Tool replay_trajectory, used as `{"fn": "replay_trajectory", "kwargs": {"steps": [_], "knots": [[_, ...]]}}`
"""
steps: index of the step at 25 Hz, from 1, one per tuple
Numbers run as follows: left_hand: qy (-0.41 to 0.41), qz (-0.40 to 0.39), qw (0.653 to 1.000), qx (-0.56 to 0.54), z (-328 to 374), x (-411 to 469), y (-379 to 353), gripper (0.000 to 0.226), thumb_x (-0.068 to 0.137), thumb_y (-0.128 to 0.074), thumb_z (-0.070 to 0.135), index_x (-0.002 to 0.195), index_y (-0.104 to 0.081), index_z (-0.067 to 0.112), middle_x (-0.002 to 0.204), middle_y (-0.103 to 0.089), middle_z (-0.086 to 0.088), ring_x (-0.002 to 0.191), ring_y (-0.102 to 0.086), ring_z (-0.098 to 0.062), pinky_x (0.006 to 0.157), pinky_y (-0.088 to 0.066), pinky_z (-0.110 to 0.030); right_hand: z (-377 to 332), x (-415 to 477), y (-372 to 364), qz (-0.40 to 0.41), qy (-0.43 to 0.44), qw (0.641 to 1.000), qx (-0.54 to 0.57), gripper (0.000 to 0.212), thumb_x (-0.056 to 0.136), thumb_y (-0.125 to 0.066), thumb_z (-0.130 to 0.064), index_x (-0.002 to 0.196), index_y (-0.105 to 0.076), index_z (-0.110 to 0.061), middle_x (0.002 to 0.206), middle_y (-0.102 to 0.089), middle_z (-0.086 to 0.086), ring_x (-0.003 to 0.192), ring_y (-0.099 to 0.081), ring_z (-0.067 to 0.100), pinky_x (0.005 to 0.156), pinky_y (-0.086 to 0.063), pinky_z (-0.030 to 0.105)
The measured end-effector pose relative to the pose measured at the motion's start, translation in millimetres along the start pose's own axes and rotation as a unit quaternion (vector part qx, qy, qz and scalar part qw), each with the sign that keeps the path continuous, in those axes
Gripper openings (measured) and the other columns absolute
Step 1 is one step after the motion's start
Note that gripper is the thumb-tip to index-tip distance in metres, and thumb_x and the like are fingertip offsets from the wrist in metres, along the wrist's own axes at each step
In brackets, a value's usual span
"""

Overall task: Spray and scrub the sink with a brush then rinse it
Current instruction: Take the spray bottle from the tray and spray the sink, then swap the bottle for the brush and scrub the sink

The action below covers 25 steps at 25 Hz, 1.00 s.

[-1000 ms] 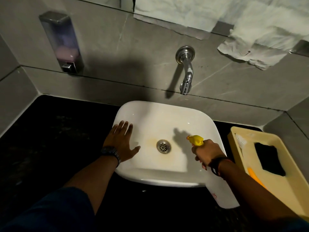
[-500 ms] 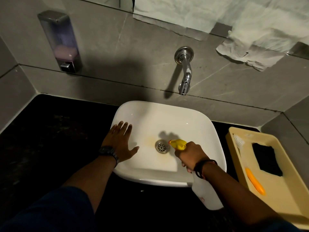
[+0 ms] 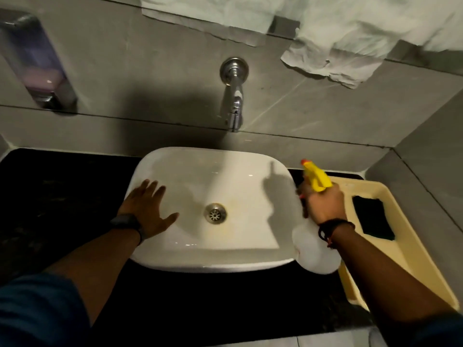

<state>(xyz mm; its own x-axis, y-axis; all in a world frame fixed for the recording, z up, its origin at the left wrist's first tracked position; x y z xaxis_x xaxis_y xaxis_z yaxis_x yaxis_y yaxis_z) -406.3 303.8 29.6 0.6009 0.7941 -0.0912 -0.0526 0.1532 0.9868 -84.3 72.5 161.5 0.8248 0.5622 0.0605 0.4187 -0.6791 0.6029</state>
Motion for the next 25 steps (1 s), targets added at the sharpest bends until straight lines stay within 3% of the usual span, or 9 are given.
{"fn": "replay_trajectory", "kwargs": {"steps": [2,4,6,10,16,18,21,22,25], "knots": [[-0.017,0.017,0.997,-0.077,44,17,12,0.089,0.074,-0.045,0.072,0.142,-0.029,0.018,0.153,-0.03,-0.01,0.142,-0.02,-0.03,0.114,-0.023,-0.046,28,12,53,0.113,0.0,0.99,0.089,0.019,0.083,-0.063,-0.021,0.094,-0.07,-0.007,0.071,-0.068,0.024,0.053,-0.062,0.033,0.059,-0.058,0.048],[-0.091,0.04,0.986,-0.137,124,34,29,0.081,0.074,-0.048,0.069,0.137,-0.038,0.019,0.144,-0.043,-0.012,0.133,-0.037,-0.032,0.107,-0.033,-0.046,62,18,98,0.197,0.004,0.967,0.159,0.027,0.084,-0.061,-0.015,0.107,-0.069,-0.006,0.07,-0.067,0.012,0.048,-0.062,0.014,0.052,-0.057,0.033],[-0.169,0.064,0.967,-0.18,219,44,44,0.073,0.073,-0.049,0.067,0.128,-0.049,0.019,0.131,-0.056,-0.012,0.119,-0.05,-0.033,0.099,-0.041,-0.043,99,25,138,0.26,0.005,0.947,0.188,0.036,0.086,-0.056,-0.004,0.118,-0.068,-0.018,0.074,-0.066,0.001,0.053,-0.061,-0.001,0.057,-0.054,0.023],[-0.291,0.082,0.927,-0.221,384,45,48,0.052,0.074,-0.063,0.053,0.111,-0.06,0.017,0.109,-0.064,-0.011,0.1,-0.057,-0.032,0.084,-0.049,-0.04,192,44,188,0.341,-0.085,0.917,0.187,0.03,0.084,-0.059,-0.007,0.104,-0.069,-0.027,0.092,-0.066,0.009,0.082,-0.064,0.021,0.084,-0.056,0.051],[-0.363,0.041,0.914,-0.175,509,50,-23,0.055,0.078,-0.061,0.05,0.119,-0.055,0.015,0.117,-0.058,-0.009,0.109,-0.053,-0.031,0.088,-0.047,-0.042,301,78,215,0.395,-0.111,0.89,0.197,0.033,0.082,-0.06,-0.011,0.115,-0.067,-0.01,0.106,-0.069,0.01,0.098,-0.067,0.028,0.09,-0.055,0.05],[-0.356,-0.009,0.923,-0.142,521,62,-55,0.067,0.078,-0.059,0.053,0.131,-0.044,0.016,0.136,-0.048,-0.011,0.126,-0.043,-0.031,0.101,-0.041,-0.043,318,86,217,0.405,-0.106,0.888,0.19,0.033,0.083,-0.061,-0.013,0.115,-0.066,-0.011,0.103,-0.067,0.003,0.095,-0.065,0.016,0.091,-0.055,0.042],[-0.342,-0.057,0.934,-0.087,521,73,-97,0.083,0.077,-0.054,0.06,0.143,-0.023,0.019,0.154,-0.025,-0.011,0.142,-0.018,-0.029,0.115,-0.018,-0.042,317,94,213,0.381,-0.05,0.907,0.174,0.043,0.082,-0.064,-0.024,0.122,-0.057,-0.013,0.102,-0.063,-0.009,0.092,-0.061,-0.005,0.085,-0.049,0.014],[-0.346,-0.056,0.934,-0.062,521,73,-107,0.086,0.077,-0.052,0.062,0.144,-0.018,0.019,0.156,-0.019,-0.01,0.144,-0.012,-0.028,0.116,-0.01,-0.04,317,92,209,0.376,-0.058,0.91,0.164,0.053,0.079,-0.065,-0.032,0.127,-0.051,-0.012,0.107,-0.062,-0.007,0.097,-0.06,-0.004,0.085,-0.047,0.014],[-0.357,-0.045,0.933,-0.012,520,71,-126,0.086,0.079,-0.04,0.065,0.146,-0.01,0.02,0.159,-0.008,-0.005,0.145,0.004,-0.021,0.113,0.01,-0.034,323,56,194,0.466,-0.161,0.868,0.054,0.068,0.076,-0.06,-0.047,0.122,-0.047,0.001,0.117,-0.057,0.023,0.11,-0.052,0.036,0.091,-0.043,0.045]]}}
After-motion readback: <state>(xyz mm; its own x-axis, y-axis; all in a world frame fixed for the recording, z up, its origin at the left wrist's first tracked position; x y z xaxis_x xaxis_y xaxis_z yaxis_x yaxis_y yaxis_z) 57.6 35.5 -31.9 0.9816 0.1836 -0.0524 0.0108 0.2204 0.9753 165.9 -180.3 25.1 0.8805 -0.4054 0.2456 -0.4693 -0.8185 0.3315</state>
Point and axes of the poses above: each hand's wrist, its own x-axis towards the middle knuckle, its own y-axis out of the back of the hand, z = x × y, the point moved 7 cm from there along x, towards the middle knuckle
